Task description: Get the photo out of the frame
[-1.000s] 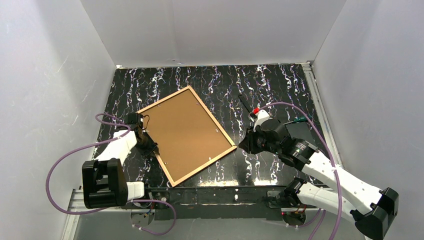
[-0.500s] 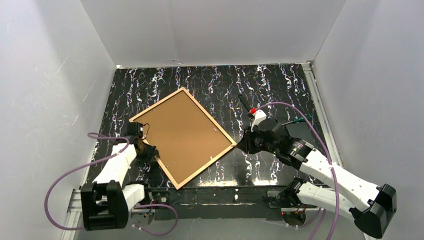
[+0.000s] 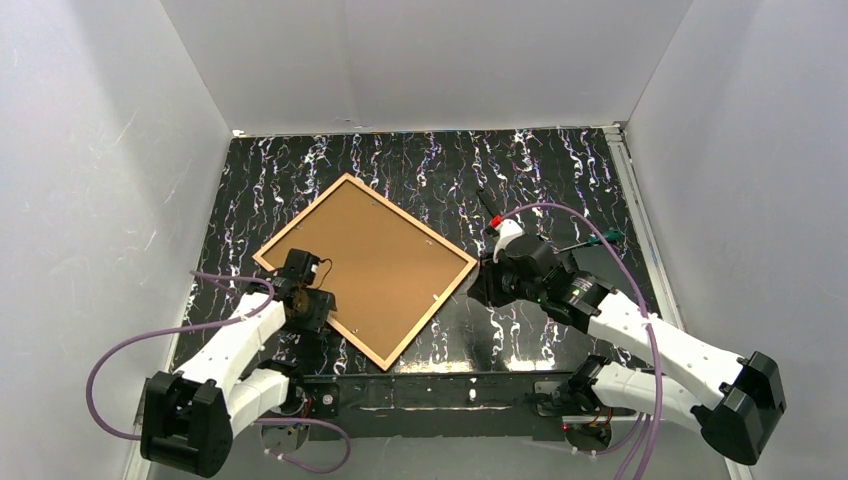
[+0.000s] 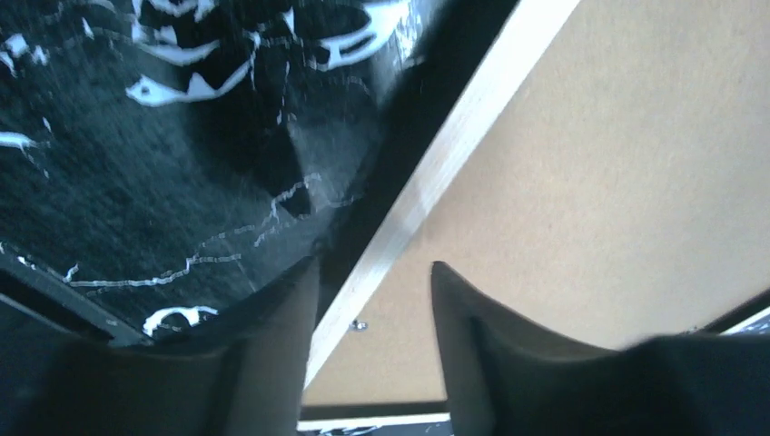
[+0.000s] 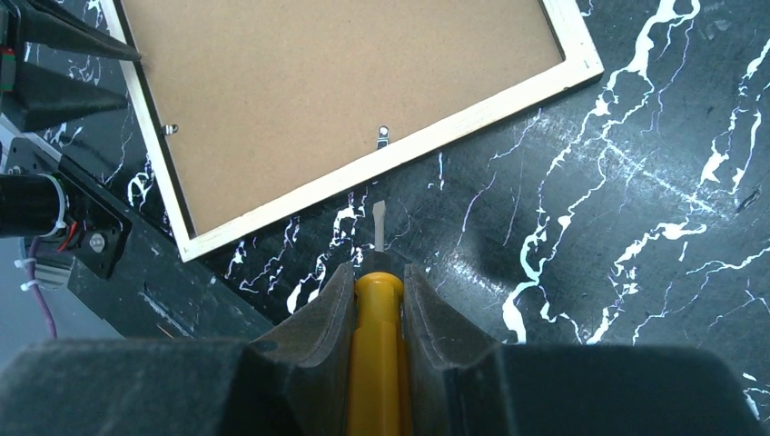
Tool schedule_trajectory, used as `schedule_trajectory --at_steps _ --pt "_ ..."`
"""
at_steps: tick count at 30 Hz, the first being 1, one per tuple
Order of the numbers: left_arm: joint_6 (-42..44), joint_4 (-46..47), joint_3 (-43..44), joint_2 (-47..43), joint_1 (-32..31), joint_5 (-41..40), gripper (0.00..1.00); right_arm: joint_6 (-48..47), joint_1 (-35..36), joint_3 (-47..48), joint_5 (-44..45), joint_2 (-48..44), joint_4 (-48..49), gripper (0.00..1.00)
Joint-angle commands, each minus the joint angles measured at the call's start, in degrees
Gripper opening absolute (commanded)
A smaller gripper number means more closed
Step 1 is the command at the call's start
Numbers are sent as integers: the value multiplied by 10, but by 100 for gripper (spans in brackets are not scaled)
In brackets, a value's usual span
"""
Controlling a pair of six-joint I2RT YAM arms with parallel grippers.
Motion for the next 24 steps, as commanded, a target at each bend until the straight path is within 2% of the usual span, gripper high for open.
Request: schedule_trajectory --at_steps 1,3,6,8,12,14,16,17,21,24 --pt "68 -108 26 -23 -41 -1 61 0 4 13 17 -22 20 1" --pt "130 -106 31 -42 -66 9 72 7 5 6 46 -43 12 1" --pt "272 -94 61 -48 -111 39 74 12 4 2 94 -74 -11 1" --pt "399 -38 79 -38 -154 66 81 14 5 7 129 -92 -40 1" --pt "586 24 145 63 -205 232 80 35 4 17 220 -142 -104 1" --pt "667 21 181 115 -254 243 79 51 4 23 262 -169 -132 1" --pt "764 14 229 188 -324 215 76 74 3 28 298 -206 -164 1" --pt "782 14 246 209 -344 207 76 78 3 30 306 -216 -174 1" --pt "797 13 309 292 -403 131 77 92 3 34 323 -246 -209 1" --pt "796 11 344 345 -445 31 76 92 3 33 324 -267 -220 1"
